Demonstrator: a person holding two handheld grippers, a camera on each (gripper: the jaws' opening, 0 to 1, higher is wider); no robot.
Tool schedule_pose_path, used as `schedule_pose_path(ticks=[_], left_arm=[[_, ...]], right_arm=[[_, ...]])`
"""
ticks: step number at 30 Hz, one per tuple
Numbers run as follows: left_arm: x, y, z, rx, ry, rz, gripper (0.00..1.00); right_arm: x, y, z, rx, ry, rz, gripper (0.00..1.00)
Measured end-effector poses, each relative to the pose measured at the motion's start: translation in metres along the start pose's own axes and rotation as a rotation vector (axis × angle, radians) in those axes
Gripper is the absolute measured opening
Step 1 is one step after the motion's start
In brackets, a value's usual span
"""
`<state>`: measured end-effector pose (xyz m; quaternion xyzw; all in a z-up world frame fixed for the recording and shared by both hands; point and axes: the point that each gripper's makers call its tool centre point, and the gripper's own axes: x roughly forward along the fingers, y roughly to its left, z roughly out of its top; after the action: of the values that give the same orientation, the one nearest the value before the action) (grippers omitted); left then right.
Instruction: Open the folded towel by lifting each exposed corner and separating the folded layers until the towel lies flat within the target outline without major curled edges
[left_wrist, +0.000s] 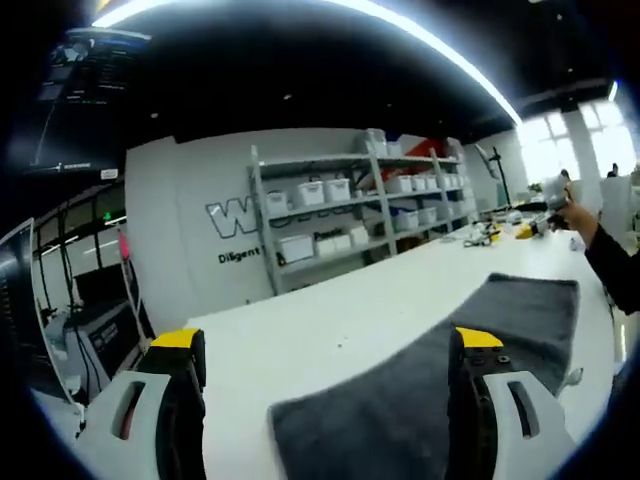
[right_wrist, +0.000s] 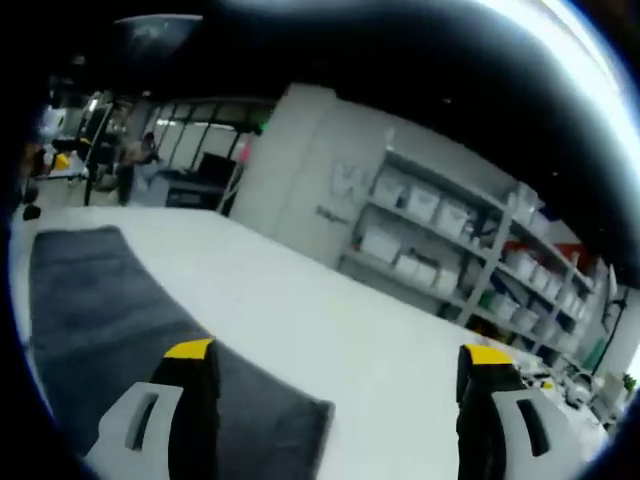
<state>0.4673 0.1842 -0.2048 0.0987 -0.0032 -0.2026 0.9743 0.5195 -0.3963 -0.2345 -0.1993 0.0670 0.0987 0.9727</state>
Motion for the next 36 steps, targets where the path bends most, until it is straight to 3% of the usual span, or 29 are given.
schedule_pose_path(ticks=[4,9,11,15,18,24,28,32,36], left_arm=[[0.010,0.003,-0.018,-0.059,-0.026,-0.026,1.00],[0.025,0.017,-0.049,-0.022,0.070,0.005,0.99],[0.028,0.025,-0.052,-0.044,0.071,0.000,0.99],[0.037,0.045,-0.056,-0.154,0.070,0.019,0.96],[0.044,0.057,-0.059,-0.136,0.091,0.047,0.96],[0.051,0.055,-0.064,-0.117,0.124,0.044,0.96],[0.057,0.050,-0.066,-0.103,0.148,0.024,0.92],[0.069,0.054,-0.078,-0.104,0.206,0.018,0.93],[0.075,0.049,-0.080,-0.090,0.237,-0.021,0.97]], right_arm=[[0.000,0.007,-0.006,0.034,-0.012,0.032,0.99],[0.006,-0.002,-0.020,0.056,0.001,0.008,0.96],[0.008,-0.005,-0.026,0.073,0.008,-0.004,0.92],[0.018,-0.013,-0.041,0.101,0.046,-0.019,1.00],[0.019,-0.018,-0.049,0.084,0.076,-0.050,0.97],[0.024,-0.015,-0.050,0.100,0.089,-0.035,0.98],[0.028,-0.016,-0.040,0.084,0.095,-0.018,0.98],[0.038,-0.012,-0.042,0.065,0.141,0.014,0.96],[0.045,-0.017,-0.045,0.075,0.187,0.008,0.99]])
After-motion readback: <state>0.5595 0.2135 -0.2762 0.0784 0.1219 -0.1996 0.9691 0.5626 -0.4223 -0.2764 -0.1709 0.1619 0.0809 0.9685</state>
